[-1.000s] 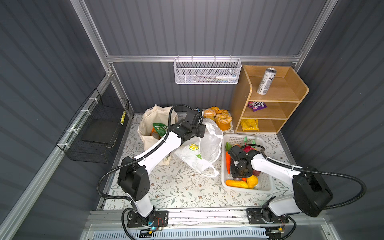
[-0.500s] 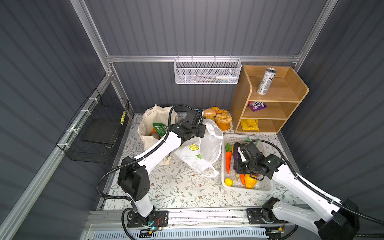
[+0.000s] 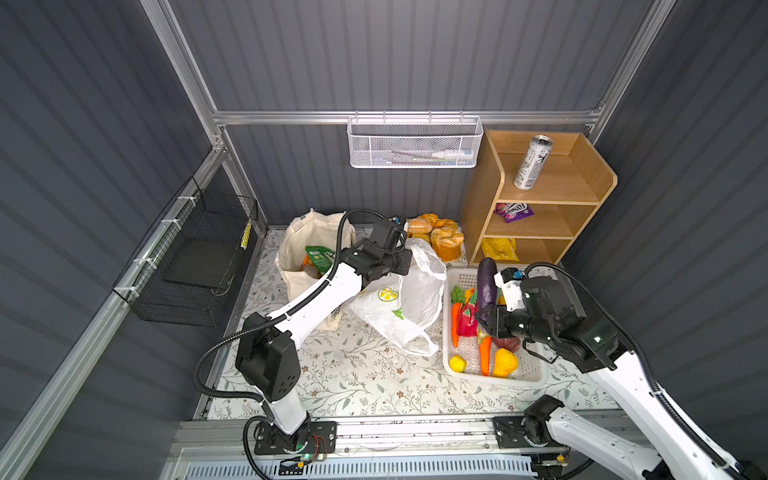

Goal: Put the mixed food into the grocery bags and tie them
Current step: 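Grasp the purple eggplant in the basket with the right gripper and lift it, then carry the eggplant to the bag mouth and drop it in with the right gripper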

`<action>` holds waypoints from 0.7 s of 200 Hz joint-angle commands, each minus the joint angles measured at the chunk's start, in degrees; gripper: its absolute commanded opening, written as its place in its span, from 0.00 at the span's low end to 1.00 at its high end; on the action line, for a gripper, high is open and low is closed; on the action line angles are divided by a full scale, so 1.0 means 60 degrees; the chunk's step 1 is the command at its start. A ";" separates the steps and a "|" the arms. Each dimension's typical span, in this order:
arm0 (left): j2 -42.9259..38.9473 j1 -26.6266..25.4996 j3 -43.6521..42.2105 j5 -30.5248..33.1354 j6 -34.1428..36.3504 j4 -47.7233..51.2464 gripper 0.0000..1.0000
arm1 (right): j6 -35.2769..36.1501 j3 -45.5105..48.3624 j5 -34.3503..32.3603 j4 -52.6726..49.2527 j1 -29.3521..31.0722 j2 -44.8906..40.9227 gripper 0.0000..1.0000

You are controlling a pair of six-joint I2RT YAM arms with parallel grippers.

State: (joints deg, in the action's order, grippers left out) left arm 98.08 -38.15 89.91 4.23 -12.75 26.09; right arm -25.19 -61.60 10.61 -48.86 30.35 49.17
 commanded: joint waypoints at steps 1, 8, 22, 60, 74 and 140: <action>0.0146 0.0060 0.0482 -0.0307 -0.0057 0.0228 0.00 | 0.1080 -0.0403 0.2867 0.0114 0.0009 0.0240 0.31; 0.0163 0.0060 0.0533 -0.0329 -0.0057 0.0255 0.00 | 0.1128 -0.0426 0.3331 0.0161 0.0008 0.0291 0.31; 0.0158 0.0060 0.0585 -0.0339 -0.0084 0.0281 0.00 | 0.1188 -0.0345 0.4210 0.0250 0.0009 0.0388 0.31; 0.0232 0.0060 0.0784 -0.0280 -0.0105 0.0408 0.00 | 0.1210 0.0790 0.5864 0.0474 0.0021 -0.0134 0.30; 0.0299 0.0060 0.0842 -0.0291 -0.0109 0.0450 0.00 | 0.1095 0.1231 0.6048 0.0470 0.0025 -0.0442 0.30; 0.0397 0.0067 0.0960 -0.0510 -0.0130 0.0487 0.00 | 0.0452 0.2072 0.5695 0.2086 0.0023 0.0252 0.31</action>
State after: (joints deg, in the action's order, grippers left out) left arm 99.90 -38.13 93.80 2.68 -12.75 27.73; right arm -20.88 -49.60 44.60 -43.00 30.41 47.64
